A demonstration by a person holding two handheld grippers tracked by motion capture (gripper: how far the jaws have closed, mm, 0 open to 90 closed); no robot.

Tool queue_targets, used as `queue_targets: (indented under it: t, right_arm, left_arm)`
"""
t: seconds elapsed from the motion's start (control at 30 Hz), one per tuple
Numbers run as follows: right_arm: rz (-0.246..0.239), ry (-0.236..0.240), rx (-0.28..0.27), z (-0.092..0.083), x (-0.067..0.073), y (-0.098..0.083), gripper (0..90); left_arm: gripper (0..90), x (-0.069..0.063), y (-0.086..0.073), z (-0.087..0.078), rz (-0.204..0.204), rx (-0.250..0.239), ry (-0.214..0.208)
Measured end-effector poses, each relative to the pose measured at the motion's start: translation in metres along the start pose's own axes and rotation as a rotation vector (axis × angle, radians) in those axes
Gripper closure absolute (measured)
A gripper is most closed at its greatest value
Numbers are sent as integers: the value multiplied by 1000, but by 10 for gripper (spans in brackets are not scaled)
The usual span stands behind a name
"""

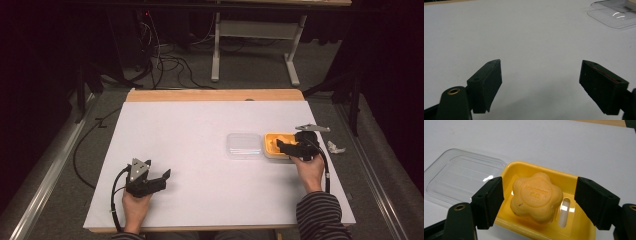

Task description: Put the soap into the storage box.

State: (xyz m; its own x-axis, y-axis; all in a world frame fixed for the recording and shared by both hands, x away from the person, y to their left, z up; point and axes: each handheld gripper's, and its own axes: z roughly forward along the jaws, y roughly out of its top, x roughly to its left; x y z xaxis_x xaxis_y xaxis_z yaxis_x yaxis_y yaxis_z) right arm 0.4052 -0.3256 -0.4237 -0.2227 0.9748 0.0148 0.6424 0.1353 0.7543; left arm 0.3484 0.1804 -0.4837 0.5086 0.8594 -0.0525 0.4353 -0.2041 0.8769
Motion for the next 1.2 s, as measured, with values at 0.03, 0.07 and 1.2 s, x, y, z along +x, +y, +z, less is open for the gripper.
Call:
queue_targets:
  t: [0.03,0.07,1.2]
  right_arm:
    - [-3,2,-1,-1,0,0,237]
    - [-1,4,-3,-2,0,0,239]
    - [25,39,-62,-32,-1,-13,270]
  left_arm:
    - [188,0,0,0,0,0,0]
    - [187,0,0,0,0,0,0]
    - [188,0,0,0,2,3,1]
